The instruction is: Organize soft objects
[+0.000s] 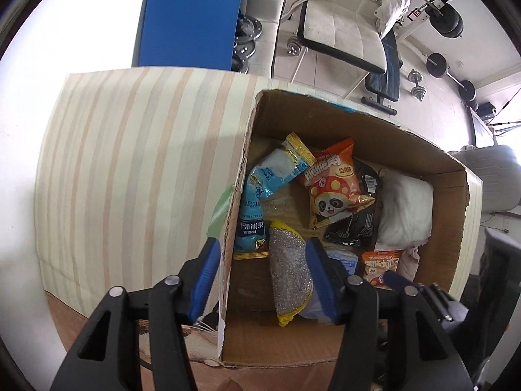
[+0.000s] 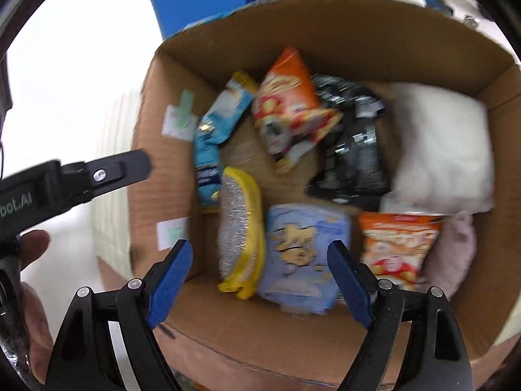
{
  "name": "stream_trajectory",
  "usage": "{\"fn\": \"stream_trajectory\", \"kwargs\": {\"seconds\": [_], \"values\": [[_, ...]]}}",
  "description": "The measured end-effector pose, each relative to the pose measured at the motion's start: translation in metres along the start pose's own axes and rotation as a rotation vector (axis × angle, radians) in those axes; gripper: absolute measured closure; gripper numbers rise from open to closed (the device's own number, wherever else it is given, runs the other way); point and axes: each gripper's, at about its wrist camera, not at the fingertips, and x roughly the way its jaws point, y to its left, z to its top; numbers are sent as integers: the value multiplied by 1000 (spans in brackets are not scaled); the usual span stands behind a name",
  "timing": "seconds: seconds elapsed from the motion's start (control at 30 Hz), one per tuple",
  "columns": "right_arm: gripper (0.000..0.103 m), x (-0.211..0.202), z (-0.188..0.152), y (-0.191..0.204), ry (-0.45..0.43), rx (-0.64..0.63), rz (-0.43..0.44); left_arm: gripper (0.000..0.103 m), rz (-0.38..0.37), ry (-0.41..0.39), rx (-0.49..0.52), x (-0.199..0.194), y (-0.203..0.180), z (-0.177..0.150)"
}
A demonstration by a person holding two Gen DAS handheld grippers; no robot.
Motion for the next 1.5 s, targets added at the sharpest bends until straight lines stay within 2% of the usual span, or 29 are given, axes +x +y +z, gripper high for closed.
{"fn": "stream_trajectory", "kwargs": {"seconds": [0.1,0.23,0.33,0.4,0.47,0.77,1.07,1.27,1.5], "values": [[16,-12,-2,-18,-20,24,-48,38,22,-43,21,-9,-10,-10],[13,-31,-9,-35,-59,15,-122,16,48,-96,47,-19,-28,-28],[12,-55,-21,-49,-97,8,-167,10,52,-121,64,-23,-41,-42],[8,-69,-27,-58,-130,1,-199,10,42,-143,62,-26,-49,-51],[0,-86,-39,-65,-164,-5,-223,9,44,-169,66,-30,-57,-59],[0,-147,-76,-77,-292,-16,-337,5,110,-272,122,-49,-88,-90],[0,-174,-94,-86,-322,16,-333,5,144,-319,135,-71,-107,-108],[0,-217,-118,-83,-392,32,-294,5,135,-406,156,-123,-120,-136],[0,-304,-177,-64,-539,23,-275,5,105,-517,188,-200,-137,-191]]}}
